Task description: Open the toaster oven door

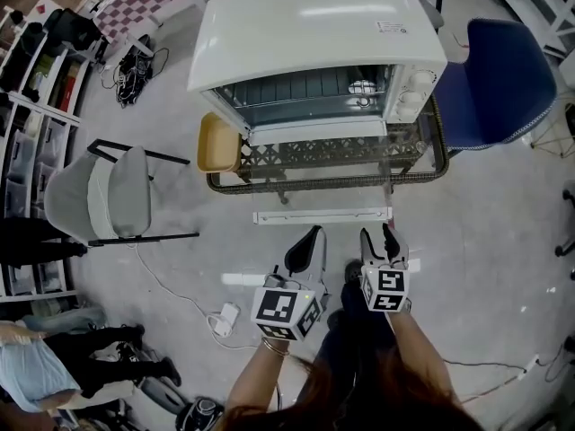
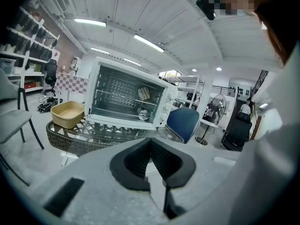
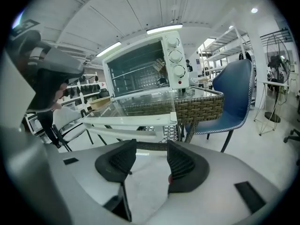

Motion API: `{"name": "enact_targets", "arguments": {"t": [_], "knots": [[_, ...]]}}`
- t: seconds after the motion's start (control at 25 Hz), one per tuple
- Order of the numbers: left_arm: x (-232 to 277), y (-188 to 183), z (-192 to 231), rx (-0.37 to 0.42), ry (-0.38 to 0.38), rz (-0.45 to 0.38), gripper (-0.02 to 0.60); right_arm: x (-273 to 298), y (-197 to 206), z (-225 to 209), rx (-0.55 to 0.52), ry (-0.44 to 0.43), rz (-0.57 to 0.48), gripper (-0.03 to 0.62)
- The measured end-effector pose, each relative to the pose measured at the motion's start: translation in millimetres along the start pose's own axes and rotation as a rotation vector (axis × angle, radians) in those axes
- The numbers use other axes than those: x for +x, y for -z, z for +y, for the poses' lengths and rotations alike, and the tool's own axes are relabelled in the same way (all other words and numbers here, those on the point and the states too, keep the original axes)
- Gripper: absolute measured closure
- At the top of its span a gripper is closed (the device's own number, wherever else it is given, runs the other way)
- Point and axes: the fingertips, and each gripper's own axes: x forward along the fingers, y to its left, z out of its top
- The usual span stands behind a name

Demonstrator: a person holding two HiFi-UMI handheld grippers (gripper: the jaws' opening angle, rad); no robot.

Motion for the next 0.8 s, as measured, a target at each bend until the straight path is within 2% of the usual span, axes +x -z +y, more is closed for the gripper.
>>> {"name": "enact_targets", "arguments": {"t": [0.36,0.8], "knots": [[-22,-6,-17,0.03,0.007,0.01,0.568,-36,-1,1,0.026,0.018,0.036,0.41],[-47,-23,-30,0.074,-0.004,0.02,0.566,-70,-36,10,0.037,0.021,-0.001,0.448]]}}
